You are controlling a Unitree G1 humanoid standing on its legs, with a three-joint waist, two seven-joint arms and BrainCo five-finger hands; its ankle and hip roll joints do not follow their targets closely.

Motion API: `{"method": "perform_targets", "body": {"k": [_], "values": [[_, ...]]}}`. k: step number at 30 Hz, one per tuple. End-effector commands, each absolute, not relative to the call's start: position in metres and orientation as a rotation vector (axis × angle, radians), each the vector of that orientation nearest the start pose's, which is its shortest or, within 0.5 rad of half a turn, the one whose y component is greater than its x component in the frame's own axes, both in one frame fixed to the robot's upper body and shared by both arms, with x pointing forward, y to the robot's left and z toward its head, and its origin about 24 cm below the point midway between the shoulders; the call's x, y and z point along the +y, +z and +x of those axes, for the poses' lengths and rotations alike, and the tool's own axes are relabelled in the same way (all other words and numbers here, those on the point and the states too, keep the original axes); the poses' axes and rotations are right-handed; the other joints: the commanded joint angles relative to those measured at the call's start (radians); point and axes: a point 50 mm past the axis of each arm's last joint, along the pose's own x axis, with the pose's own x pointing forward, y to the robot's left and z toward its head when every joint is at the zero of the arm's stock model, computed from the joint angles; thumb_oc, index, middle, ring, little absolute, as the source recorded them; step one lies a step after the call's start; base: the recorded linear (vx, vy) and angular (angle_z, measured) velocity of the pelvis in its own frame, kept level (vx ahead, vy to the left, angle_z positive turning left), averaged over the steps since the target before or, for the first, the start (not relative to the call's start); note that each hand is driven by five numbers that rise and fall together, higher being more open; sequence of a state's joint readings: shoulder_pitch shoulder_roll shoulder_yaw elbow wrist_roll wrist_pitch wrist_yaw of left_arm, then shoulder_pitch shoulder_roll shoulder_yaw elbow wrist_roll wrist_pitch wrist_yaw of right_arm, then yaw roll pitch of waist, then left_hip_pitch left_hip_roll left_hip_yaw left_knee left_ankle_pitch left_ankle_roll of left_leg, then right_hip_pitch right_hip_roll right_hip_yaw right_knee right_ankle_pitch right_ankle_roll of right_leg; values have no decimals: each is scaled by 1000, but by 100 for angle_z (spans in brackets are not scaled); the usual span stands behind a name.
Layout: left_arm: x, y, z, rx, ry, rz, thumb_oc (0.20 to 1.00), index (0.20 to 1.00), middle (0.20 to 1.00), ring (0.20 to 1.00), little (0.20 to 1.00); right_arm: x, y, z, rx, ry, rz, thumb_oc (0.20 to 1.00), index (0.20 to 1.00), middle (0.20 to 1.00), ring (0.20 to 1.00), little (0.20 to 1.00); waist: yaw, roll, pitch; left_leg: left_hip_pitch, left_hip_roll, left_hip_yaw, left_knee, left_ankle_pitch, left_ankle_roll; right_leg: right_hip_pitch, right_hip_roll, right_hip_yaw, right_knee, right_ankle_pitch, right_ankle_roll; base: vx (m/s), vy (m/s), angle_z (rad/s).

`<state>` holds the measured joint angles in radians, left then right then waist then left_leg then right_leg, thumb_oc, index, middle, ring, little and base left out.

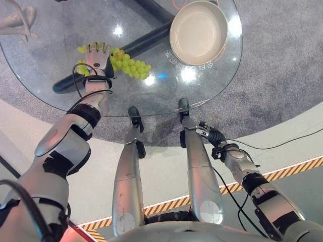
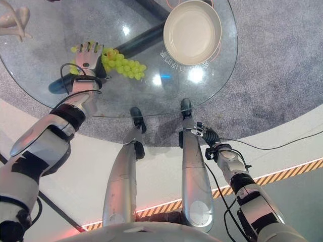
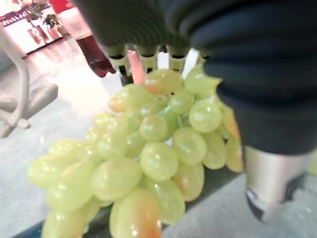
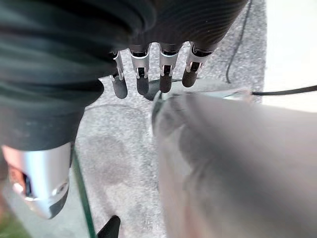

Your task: Pick up fruits into the plate

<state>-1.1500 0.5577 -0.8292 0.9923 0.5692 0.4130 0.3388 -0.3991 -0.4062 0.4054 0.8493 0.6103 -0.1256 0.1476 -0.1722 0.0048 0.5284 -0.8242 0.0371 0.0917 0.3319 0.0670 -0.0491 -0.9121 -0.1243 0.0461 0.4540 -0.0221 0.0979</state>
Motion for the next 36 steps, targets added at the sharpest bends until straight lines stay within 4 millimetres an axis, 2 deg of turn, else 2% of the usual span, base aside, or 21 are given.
{"method": "perform_targets", "body": {"k": [1,2,6,14,28,30,36], "values": [[252,167,402,204,435,1665,313,313,313,313,313,-202,-36,281,416,171,59,1000,1000,1000,1000,1000,1,-26,-8,-17,-94,-48,87,-78,46,-3,136,-35,-23,73,-32,5,39,-2],[253,164,402,231,427,1646,200,200,200,200,200,-202,-36,281,416,172,58,1000,1000,1000,1000,1000,0,-26,-8,-22,-94,-48,88,-77,46,-7,138,-34,-22,74,-33,-1,38,-2],[254,154,399,280,398,1637,200,200,200,200,200,-205,-35,282,409,168,64,1000,1000,1000,1000,1000,0,-27,-8,-38,-96,-51,99,-79,43,-22,139,-34,-14,74,-32,0,0,0],[255,159,401,278,401,1620,200,200,200,200,200,-209,-34,281,402,156,85,1000,1000,1000,1000,1000,0,-26,-8,-56,-97,-54,109,-83,41,-39,138,-37,-10,74,-31,1,-1,-1],[254,153,399,265,375,1572,200,200,200,200,200,-211,-30,280,359,162,120,1000,1000,1000,1000,1000,3,-29,-8,-38,-98,-53,96,-82,40,-22,142,-39,-20,73,-32,-1,7,0],[256,148,398,275,372,1560,200,200,200,200,200,-208,-28,281,340,159,187,1000,1000,1000,1000,1000,5,-30,-8,-27,-99,-54,97,-85,43,-14,144,-42,-11,68,-33,0,0,0],[259,132,392,254,354,1444,200,200,200,200,200,-200,-18,281,265,181,237,1000,1000,1000,1000,1000,12,-35,-8,27,-99,-59,78,-84,43,38,151,-44,-13,58,-35,-2,-15,0]]}}
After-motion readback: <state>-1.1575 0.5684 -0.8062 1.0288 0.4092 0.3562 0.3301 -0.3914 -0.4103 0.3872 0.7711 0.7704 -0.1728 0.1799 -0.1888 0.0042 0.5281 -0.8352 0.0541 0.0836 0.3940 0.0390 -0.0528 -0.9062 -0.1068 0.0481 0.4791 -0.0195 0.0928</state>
